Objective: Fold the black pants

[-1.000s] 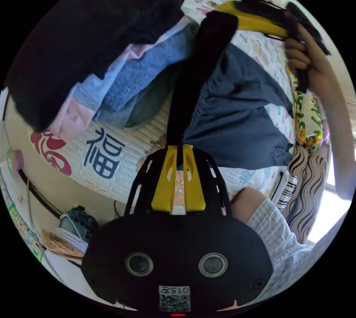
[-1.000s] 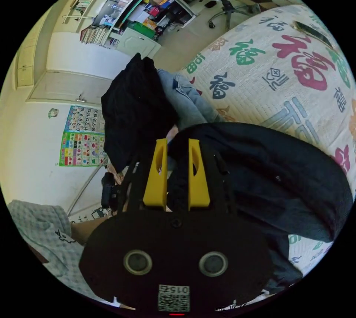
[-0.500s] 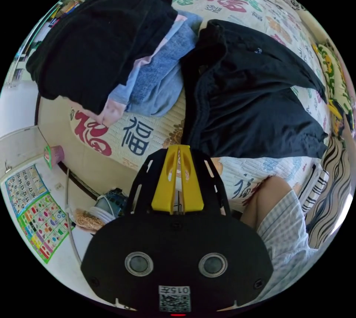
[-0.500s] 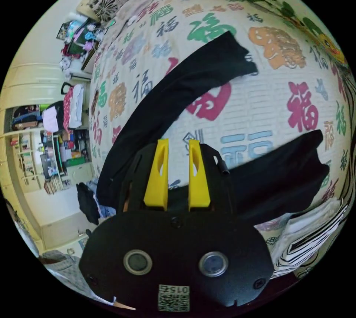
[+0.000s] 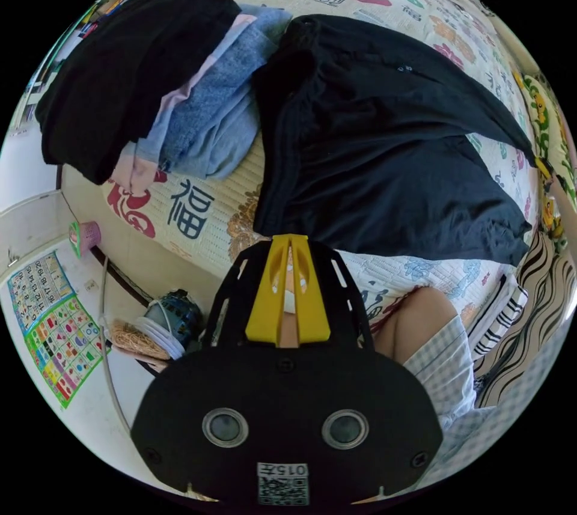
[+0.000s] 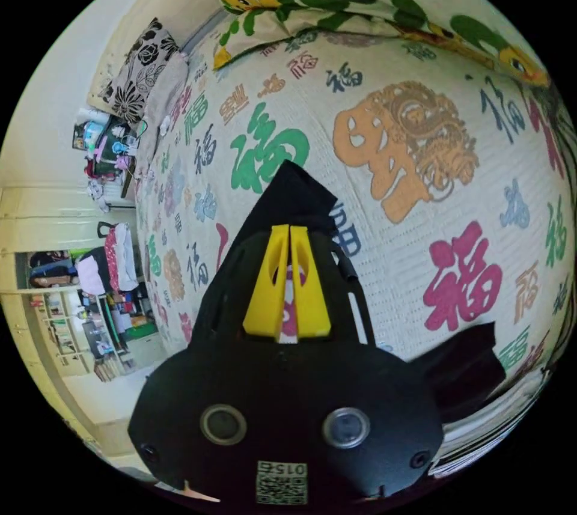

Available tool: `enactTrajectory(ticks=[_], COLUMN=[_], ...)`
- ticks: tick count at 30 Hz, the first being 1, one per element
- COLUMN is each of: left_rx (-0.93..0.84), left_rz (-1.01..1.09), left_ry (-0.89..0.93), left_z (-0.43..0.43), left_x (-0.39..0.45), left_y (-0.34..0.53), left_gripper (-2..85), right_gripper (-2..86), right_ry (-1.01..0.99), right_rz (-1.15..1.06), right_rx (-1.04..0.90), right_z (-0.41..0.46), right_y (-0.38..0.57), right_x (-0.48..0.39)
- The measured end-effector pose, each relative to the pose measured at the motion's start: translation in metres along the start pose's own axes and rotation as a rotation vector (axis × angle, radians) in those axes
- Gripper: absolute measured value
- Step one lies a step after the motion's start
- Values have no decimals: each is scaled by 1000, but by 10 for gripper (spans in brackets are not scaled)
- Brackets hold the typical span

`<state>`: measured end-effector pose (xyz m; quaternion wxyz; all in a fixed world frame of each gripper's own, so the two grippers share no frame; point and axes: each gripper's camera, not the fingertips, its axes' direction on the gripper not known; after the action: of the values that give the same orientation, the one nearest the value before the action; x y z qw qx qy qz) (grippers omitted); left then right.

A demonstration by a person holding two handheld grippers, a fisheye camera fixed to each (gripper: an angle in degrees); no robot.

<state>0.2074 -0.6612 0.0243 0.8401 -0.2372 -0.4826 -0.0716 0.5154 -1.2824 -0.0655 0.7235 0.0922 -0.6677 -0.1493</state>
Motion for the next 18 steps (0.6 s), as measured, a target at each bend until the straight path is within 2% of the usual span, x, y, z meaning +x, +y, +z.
enactTrajectory(ticks=[2,6,10,14,18], left_rx=[-15,-34,-47,-10,6], left_rz=[-33,-107,-179,-250,-298], left_ry=[3,39,101,209,330], left_z=[11,30,50,66,87], left_x=[-10,-31,-59,-88,-113], left_y=[2,4,11,19,20], left_gripper=[-8,-8,-5,16,59], right_gripper=[11,67,87,107,110], right_ry=[89,136,77,-12,27], right_rz=[-102,-170,-176,-223,-230], right_rx=[17,27,40,-149,-344], right_z=[-20,-45,-84,-94,-87], right_y=[-8,-2,18,66,138], right_x=[-6,2,34,57,78])
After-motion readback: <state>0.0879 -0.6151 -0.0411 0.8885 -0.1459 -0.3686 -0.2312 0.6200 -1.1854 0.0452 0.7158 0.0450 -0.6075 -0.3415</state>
